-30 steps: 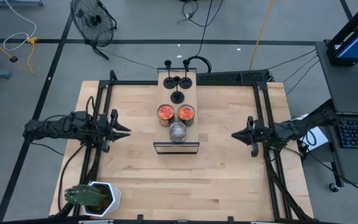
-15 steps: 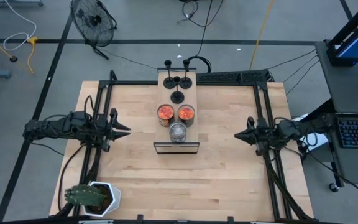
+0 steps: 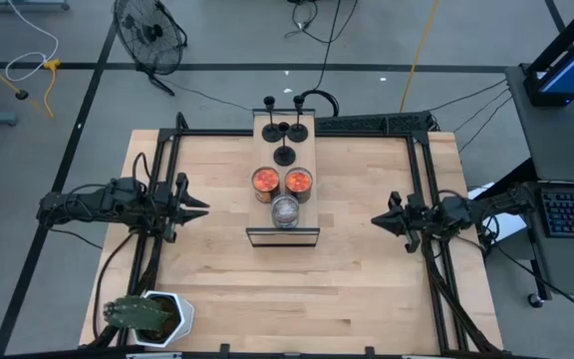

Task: Pick & Place candle stick holders
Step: Return to Home Position

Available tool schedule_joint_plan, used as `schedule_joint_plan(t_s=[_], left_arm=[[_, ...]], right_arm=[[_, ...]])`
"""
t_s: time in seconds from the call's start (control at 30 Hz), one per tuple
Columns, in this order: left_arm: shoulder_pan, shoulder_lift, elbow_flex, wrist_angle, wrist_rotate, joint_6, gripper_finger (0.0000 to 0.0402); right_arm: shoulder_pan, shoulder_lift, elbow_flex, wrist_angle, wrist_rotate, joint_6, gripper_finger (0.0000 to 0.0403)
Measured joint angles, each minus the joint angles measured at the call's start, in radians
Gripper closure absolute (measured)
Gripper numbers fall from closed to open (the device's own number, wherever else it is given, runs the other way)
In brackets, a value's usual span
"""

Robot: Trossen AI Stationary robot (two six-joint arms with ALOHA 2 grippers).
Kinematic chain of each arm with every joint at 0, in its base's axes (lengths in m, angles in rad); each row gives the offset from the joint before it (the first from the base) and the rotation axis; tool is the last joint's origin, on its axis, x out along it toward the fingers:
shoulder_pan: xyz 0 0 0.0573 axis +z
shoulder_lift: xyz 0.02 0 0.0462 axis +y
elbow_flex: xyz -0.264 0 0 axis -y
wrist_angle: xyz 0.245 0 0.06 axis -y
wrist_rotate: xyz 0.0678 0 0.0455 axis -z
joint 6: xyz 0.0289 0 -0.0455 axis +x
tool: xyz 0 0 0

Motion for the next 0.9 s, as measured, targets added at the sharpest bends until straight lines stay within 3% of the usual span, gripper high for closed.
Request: schedule_joint_plan(t_s=[0.13, 0.43, 0.9], left_arm=[[0.000, 0.000, -0.019, 0.026, -0.001, -0.016, 0.0321], [0.000, -0.001, -0.250, 0.300, -0.021, -0.077, 0.0321], [0.001, 0.007, -0.248, 0.261, -0.027, -0.103, 0.0321]], right_arm=[[0.000, 0.001, -0.002, 0.002, 0.000, -0.009, 0.0403], [0.000, 0.000, -0.003, 0.003, -0.051, -0.016, 0.0403], [0.000, 0.001, -0.004, -0.022, -0.043, -0.035, 0.0403]])
